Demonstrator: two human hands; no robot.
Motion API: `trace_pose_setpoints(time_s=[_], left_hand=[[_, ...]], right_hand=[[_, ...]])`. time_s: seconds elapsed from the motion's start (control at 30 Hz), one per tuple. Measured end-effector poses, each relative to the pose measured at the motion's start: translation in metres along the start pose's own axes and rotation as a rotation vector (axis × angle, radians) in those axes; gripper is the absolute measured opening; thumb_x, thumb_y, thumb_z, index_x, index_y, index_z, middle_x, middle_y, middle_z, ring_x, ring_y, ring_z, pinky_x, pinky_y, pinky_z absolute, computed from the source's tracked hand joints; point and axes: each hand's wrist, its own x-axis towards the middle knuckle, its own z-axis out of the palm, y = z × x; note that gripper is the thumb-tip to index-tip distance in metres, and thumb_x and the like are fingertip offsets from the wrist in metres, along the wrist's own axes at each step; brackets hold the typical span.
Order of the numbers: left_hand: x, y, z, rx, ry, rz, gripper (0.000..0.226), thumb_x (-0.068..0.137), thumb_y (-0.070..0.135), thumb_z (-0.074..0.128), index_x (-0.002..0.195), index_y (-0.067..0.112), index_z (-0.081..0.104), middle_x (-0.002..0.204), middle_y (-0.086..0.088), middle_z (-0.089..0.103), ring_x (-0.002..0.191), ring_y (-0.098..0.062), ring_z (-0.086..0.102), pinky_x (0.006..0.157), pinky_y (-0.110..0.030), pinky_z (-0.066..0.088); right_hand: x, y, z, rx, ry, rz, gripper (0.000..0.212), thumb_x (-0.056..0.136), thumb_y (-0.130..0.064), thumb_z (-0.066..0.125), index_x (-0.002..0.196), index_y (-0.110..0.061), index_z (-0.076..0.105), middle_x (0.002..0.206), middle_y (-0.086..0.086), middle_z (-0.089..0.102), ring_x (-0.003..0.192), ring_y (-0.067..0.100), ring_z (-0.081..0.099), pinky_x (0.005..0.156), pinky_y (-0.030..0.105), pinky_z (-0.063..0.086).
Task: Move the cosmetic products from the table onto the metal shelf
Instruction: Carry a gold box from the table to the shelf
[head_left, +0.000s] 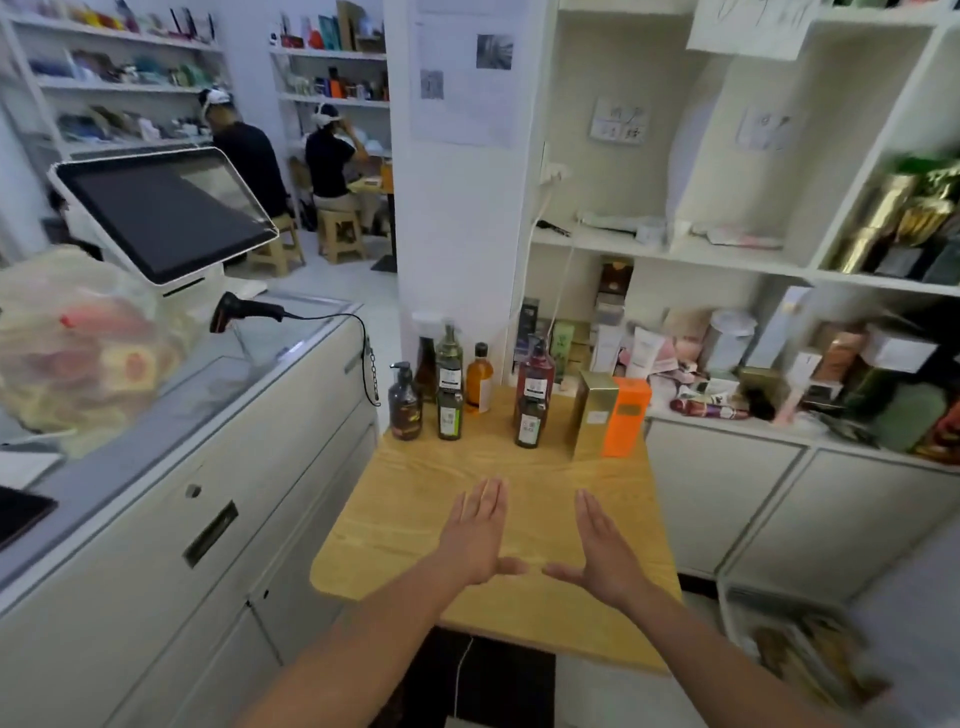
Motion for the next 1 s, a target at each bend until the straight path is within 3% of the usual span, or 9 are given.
trace_pose_setpoints(time_s=[0.2,0.27,0.37,0.7,0.8,0.9,1.0], left_hand=[[0.090,-0.005,-0.028,-0.005,-0.012,0.092,0.112,0.085,0.058,0.057,0.149,0.009,-0.020,0.157,-0.007,-0.026,0.146,-0.023,-0.021,0.118,-0.041,-0.008],[0.114,0.004,-0.029,0.000,-0.037,0.146,0.113,0.085,0.058,0.058,0.149,0.010,-0.022,0.156,-0.006,-0.028,0.145,-0.022,-0.022,0.118,-0.041,-0.008],[0.156,0.017,-0.034,0.020,-0.025,0.213,0.113,0.085,0.060,0.056,0.148,0.010,-0.024,0.156,-0.005,-0.029,0.145,-0.022,-0.024,0.118,-0.041,-0.009],[0.279,0.059,-0.088,-0.082,0.095,0.208,0.115,0.084,0.056,0.061,0.149,0.009,-0.021,0.157,-0.008,-0.025,0.146,-0.024,-0.020,0.118,-0.039,-0.007],[0.311,0.071,-0.098,-0.125,0.101,0.179,0.113,0.085,0.055,0.061,0.149,0.011,-0.021,0.158,-0.007,-0.024,0.146,-0.024,-0.020,0.121,-0.041,-0.003],[0.331,0.078,-0.097,-0.136,0.085,0.122,0.109,0.087,0.046,0.063,0.150,0.009,-0.017,0.159,-0.009,-0.020,0.147,-0.026,-0.017,0.121,-0.042,0.000],[0.342,0.082,-0.091,-0.148,0.031,0.060,0.101,0.089,0.038,0.064,0.152,0.008,-0.008,0.161,-0.009,-0.011,0.148,-0.029,-0.005,0.121,-0.042,0.010]], right_hand=[[0.058,0.027,-0.022,0.030,0.048,0.135,0.136,0.048,-0.091,0.023,0.147,-0.008,-0.018,0.157,0.007,-0.019,0.147,0.021,-0.009,0.118,0.033,0.010],[0.073,0.043,-0.024,0.030,0.031,0.170,0.147,0.039,-0.102,0.011,0.147,-0.008,-0.019,0.157,0.007,-0.019,0.147,0.022,-0.008,0.118,0.034,0.011],[0.101,0.072,-0.036,0.011,0.057,0.228,0.160,0.019,-0.103,-0.009,0.147,-0.007,-0.018,0.157,0.008,-0.018,0.147,0.022,-0.007,0.119,0.034,0.012],[0.199,0.130,-0.096,-0.018,0.093,0.148,0.155,0.025,-0.102,-0.011,0.146,-0.005,-0.018,0.157,0.008,-0.019,0.147,0.022,-0.012,0.121,0.033,0.006],[0.217,0.138,-0.103,-0.010,0.104,0.096,0.141,0.044,-0.100,0.006,0.146,-0.005,-0.019,0.157,0.008,-0.017,0.147,0.021,-0.011,0.119,0.031,0.003],[0.223,0.146,-0.106,-0.033,0.130,0.027,0.119,0.076,-0.072,0.050,0.147,-0.004,-0.017,0.157,0.009,-0.017,0.146,0.021,-0.012,0.118,0.029,0.000],[0.230,0.158,-0.104,-0.053,0.128,0.011,0.117,0.078,-0.065,0.057,0.147,-0.004,-0.015,0.158,0.008,-0.016,0.146,0.021,-0.012,0.118,0.030,0.001]])
